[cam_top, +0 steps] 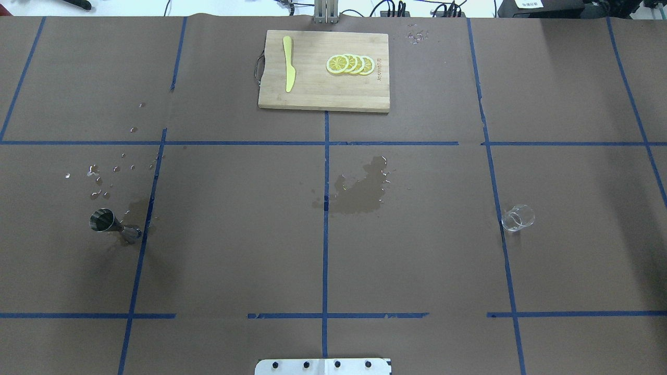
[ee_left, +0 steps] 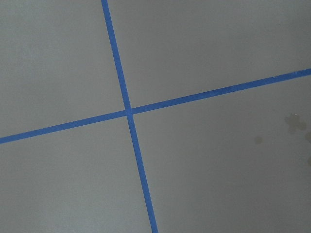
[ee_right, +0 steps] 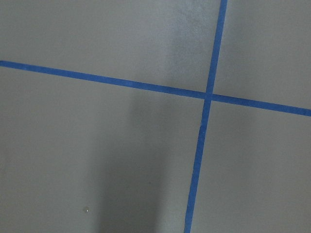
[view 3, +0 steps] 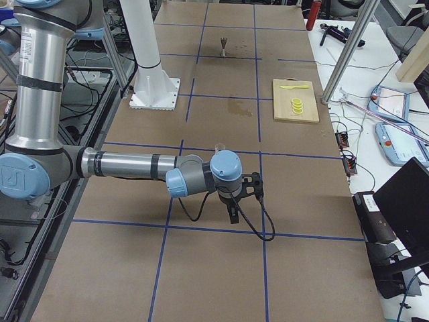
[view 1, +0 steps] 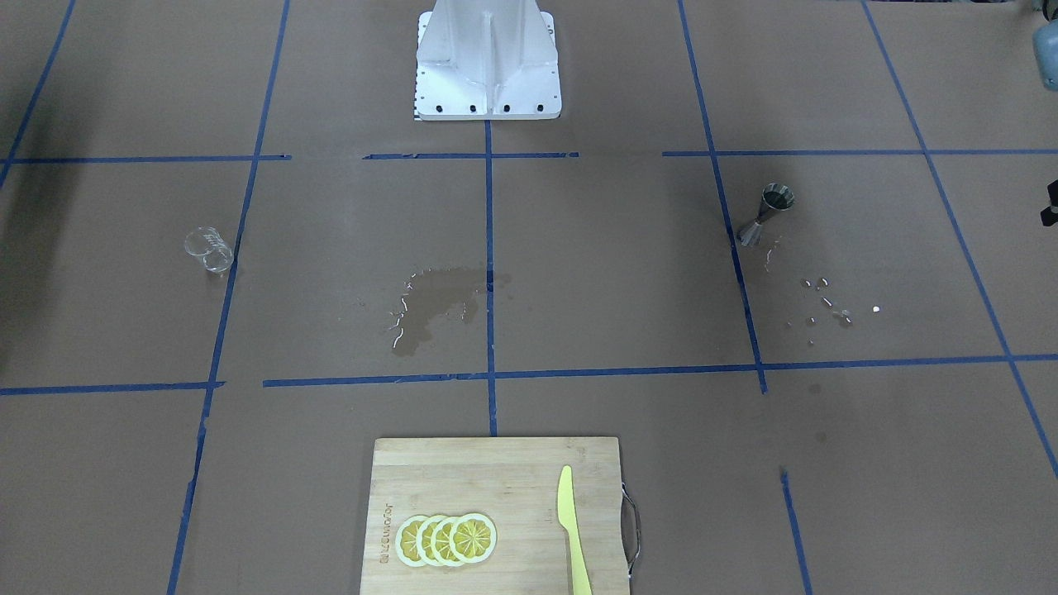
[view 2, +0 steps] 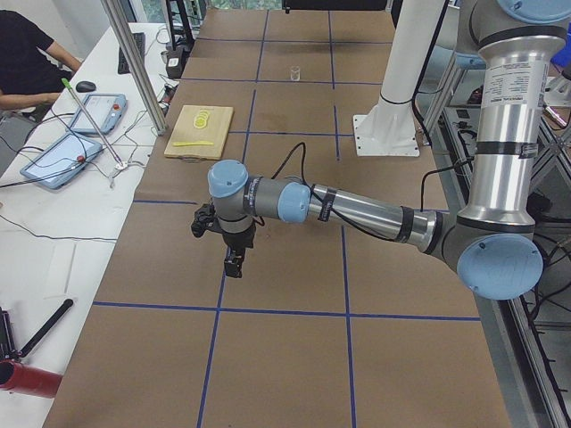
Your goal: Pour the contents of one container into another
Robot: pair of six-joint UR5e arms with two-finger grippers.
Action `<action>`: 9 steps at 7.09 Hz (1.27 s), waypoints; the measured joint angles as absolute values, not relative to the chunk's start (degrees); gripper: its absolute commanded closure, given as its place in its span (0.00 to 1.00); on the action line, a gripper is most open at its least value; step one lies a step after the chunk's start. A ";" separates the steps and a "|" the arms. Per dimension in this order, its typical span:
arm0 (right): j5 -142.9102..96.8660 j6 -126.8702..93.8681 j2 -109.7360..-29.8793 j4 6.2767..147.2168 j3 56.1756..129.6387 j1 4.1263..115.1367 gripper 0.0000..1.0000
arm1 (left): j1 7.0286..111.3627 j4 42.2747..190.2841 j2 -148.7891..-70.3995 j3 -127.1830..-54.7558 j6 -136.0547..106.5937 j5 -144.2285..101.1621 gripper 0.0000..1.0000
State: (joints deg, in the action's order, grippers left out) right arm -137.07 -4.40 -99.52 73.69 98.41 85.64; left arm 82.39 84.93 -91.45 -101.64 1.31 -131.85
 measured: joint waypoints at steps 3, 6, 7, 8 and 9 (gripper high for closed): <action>-136.57 -4.24 -96.11 88.41 102.77 84.34 0.00 | 82.37 84.74 -91.53 -102.17 0.34 -137.02 0.00; -138.81 -4.47 -94.93 93.16 102.03 84.16 0.00 | 82.31 84.84 -92.26 -102.10 0.15 -137.07 0.00; -140.88 -4.47 -94.70 93.20 101.30 84.15 0.00 | 82.31 84.82 -92.32 -101.97 0.17 -137.02 0.00; -141.78 -4.50 -94.45 93.14 101.36 84.16 0.00 | 82.27 84.82 -92.49 -101.68 0.19 -136.97 0.00; -141.46 -4.72 -94.46 93.22 102.17 84.14 0.00 | 82.22 84.81 -92.80 -101.26 0.21 -136.95 0.00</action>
